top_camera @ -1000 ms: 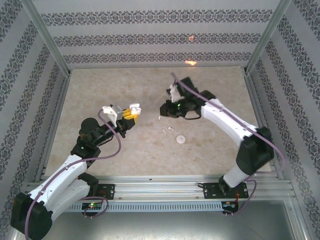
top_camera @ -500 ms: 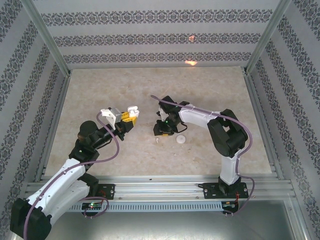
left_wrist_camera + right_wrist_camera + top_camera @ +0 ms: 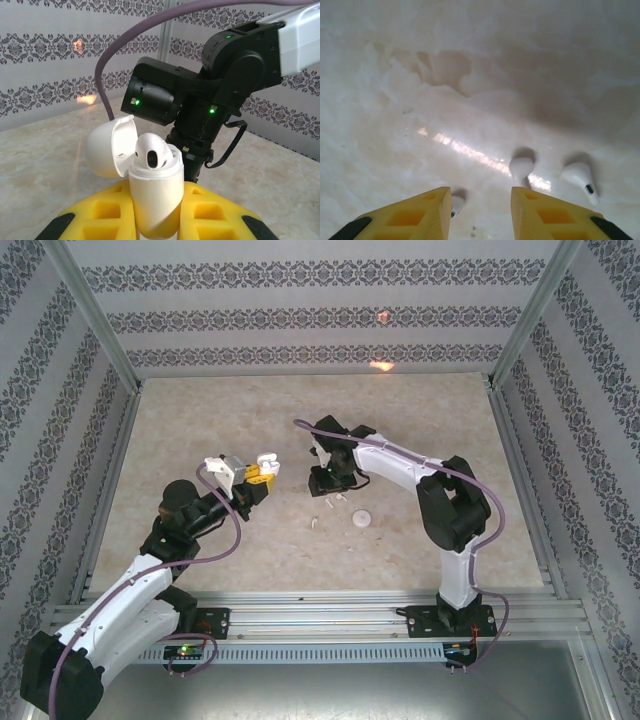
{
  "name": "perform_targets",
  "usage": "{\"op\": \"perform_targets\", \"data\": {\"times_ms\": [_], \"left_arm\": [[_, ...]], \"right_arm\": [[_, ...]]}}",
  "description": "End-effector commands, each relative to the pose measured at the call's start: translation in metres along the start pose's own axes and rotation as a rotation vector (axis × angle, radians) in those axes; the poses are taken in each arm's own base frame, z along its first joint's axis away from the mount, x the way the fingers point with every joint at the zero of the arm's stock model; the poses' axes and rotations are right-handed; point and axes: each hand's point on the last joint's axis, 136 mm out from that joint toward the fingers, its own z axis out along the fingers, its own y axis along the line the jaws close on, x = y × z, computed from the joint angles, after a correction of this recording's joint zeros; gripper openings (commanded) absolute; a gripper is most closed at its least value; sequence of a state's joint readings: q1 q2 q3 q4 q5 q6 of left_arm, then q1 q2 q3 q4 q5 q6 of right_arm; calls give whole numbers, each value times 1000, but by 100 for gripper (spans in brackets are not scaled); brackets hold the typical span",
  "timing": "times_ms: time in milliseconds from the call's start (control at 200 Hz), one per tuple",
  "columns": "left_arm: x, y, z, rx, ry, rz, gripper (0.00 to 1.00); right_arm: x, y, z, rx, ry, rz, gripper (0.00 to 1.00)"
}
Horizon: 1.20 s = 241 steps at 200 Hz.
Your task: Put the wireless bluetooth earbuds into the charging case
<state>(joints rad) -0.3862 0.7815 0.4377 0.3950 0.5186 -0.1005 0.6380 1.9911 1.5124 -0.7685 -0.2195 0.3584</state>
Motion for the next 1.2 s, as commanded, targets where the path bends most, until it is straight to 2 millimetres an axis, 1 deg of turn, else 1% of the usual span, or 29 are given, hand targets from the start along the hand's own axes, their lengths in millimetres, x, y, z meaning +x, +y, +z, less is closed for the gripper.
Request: {"op": "perform_targets", "data": {"times_ms": [0, 140, 345, 485, 595, 759, 814, 899, 989, 999, 1109, 1174, 1179, 1199], "left_arm": [[-3, -3, -2, 6, -11, 31, 0], [-4, -3, -1, 8, -7, 34, 0], [-2, -2, -2, 3, 1, 37, 0], [-3, -3, -2, 4, -1, 39, 0], [-3, -2, -2, 3, 0, 38, 0], [-5, -3, -3, 4, -5, 40, 0], [-6, -4, -4, 4, -8, 42, 0], [-12, -5, -5, 5, -22, 41, 0], [-18, -6, -6, 9, -41, 45, 0], [-19, -7, -6, 10, -44, 47, 0], [-30, -10, -4, 31, -75, 62, 0], [-37, -13, 0, 57, -106, 70, 0], [-38, -12, 0, 58, -108, 71, 0], [-41, -14, 2, 70, -123, 77, 0]], "right_arm": [[8, -14, 15, 100, 64, -45, 35], [9, -15, 24, 139, 86, -71, 36], [20, -23, 38, 235, 145, -118, 36], [24, -25, 42, 266, 165, -134, 35], [27, -23, 43, 279, 181, -146, 31], [27, -21, 40, 278, 184, -150, 18], [28, -20, 36, 276, 184, -148, 16], [25, -16, 22, 272, 159, -136, 16], [19, -6, -2, 226, 104, -112, 16], [19, -6, -2, 222, 104, -110, 16], [4, 12, -43, 100, -18, -52, 15], [-6, 22, -75, 29, -115, -17, 14], [-6, 22, -75, 29, -115, -17, 14], [-10, 22, -88, 18, -156, -2, 14]]}}
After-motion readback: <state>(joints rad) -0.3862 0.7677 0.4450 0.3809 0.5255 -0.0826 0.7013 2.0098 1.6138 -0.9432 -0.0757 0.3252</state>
